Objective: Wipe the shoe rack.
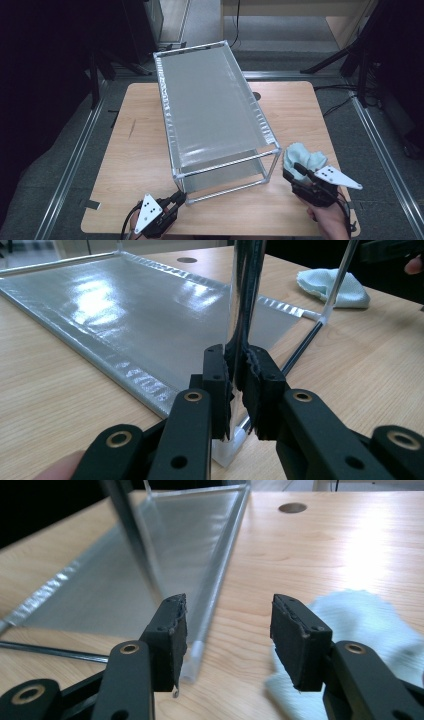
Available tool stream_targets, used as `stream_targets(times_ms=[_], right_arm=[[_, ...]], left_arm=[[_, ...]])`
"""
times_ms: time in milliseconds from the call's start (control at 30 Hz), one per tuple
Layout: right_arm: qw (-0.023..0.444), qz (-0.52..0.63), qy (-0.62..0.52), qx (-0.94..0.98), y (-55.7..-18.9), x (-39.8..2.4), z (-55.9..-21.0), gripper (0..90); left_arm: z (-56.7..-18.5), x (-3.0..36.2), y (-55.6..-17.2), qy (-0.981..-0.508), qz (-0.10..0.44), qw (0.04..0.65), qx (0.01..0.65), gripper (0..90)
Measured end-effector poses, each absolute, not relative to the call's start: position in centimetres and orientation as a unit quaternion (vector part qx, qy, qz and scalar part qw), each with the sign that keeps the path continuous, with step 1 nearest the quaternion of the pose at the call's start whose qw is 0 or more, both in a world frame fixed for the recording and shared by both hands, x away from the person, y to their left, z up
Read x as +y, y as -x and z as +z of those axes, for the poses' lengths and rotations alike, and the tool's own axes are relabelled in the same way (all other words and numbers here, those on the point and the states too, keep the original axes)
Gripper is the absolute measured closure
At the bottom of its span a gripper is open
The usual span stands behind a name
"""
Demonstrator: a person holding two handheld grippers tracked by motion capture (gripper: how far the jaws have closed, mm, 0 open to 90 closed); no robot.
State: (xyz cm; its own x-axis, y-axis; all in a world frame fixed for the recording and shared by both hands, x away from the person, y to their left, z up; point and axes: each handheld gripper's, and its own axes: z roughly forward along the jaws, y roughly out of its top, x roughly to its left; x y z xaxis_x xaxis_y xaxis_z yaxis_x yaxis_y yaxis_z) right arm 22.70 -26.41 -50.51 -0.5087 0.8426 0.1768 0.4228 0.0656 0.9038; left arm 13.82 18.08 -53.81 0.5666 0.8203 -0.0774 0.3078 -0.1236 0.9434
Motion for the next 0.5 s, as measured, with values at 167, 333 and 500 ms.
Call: stream_targets(times_ms=[167,333,500], right_arm=[[0.275,0.478,-0.514,0.657,-23.4,-28.5,-50.9,49.5],[0.324,0.388,-0.537,0.675,-25.4,-28.0,-52.8,33.7],[0.314,0.34,-0.546,0.699,-27.4,-27.0,-54.2,25.7]], left_arm=[[-53.9,17.8,-13.9,-0.711,0.242,0.528,0.396,81.1],[-53.9,17.8,-13.7,-0.714,0.242,0.528,0.39,81.4],[-54.0,18.2,-13.6,-0.715,0.234,0.536,0.384,81.6]])
